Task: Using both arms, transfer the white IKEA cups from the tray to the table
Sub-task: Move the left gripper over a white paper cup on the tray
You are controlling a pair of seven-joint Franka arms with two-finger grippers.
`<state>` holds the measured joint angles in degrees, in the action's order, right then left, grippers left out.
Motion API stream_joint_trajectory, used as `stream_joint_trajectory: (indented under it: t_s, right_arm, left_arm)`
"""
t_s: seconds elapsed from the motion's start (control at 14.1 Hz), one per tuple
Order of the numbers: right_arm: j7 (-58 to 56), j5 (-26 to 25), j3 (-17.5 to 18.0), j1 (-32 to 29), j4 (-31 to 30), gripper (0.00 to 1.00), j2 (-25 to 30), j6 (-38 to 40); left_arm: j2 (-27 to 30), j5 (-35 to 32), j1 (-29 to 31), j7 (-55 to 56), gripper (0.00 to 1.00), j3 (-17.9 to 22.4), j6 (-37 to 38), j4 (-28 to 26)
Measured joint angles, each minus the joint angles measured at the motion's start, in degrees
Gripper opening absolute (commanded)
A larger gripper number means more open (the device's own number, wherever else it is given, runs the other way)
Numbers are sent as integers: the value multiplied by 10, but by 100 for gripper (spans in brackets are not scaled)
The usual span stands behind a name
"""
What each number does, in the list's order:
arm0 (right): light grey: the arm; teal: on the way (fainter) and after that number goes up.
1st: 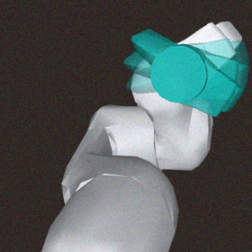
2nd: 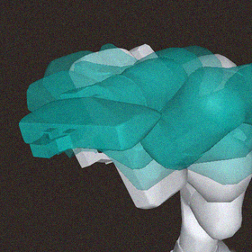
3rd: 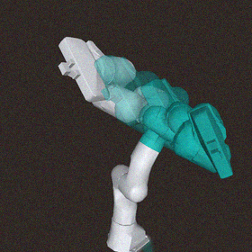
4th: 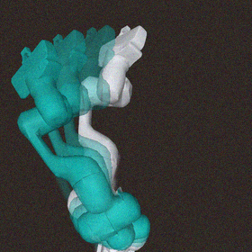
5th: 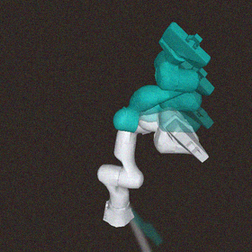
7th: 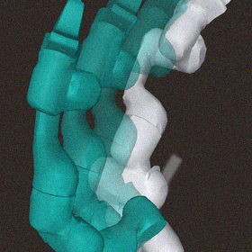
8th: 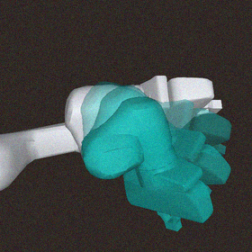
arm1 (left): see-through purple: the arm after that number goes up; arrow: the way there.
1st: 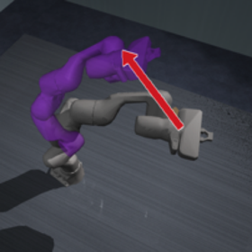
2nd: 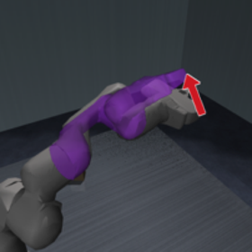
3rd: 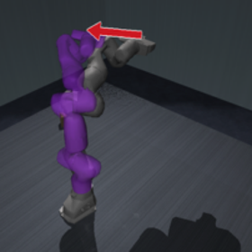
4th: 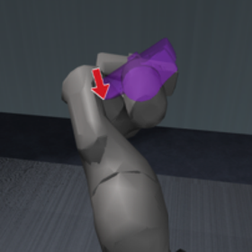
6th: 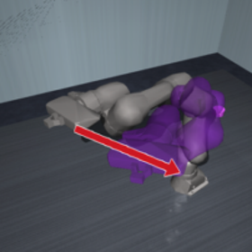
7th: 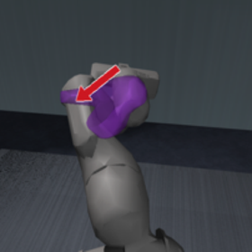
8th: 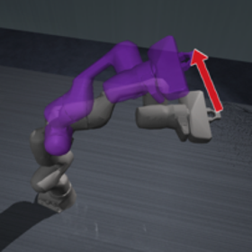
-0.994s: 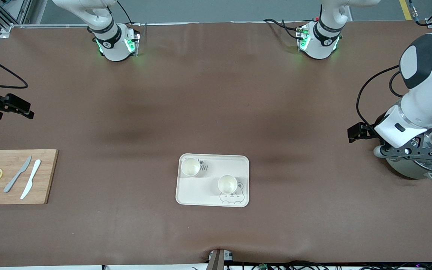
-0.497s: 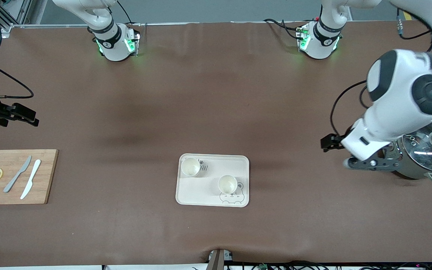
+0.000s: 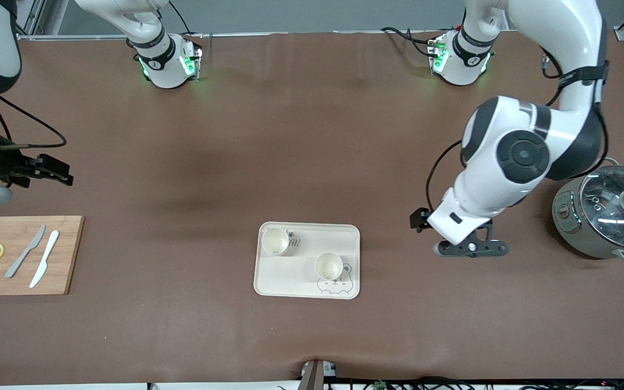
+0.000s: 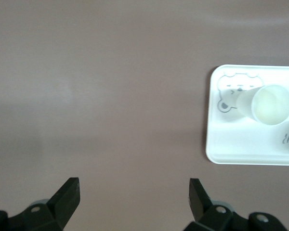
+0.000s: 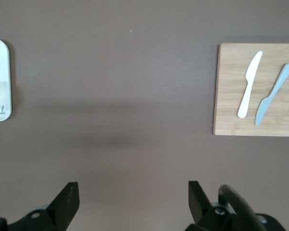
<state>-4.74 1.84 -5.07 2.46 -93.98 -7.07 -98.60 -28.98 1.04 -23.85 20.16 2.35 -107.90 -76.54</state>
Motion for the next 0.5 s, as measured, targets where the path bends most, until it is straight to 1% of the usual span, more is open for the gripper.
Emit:
stream_joint_trajectory:
  t_s: [0.21, 0.5]
  right_arm:
    - [-1, 0, 0, 15, 2, 100, -23, -1]
    - [0, -1, -1, 26, 17, 100, -38, -3]
  left_arm:
    - [-26, 0, -25, 37, 100, 0, -27, 10]
    - [-49, 0, -54, 71, 100, 0, -49, 21]
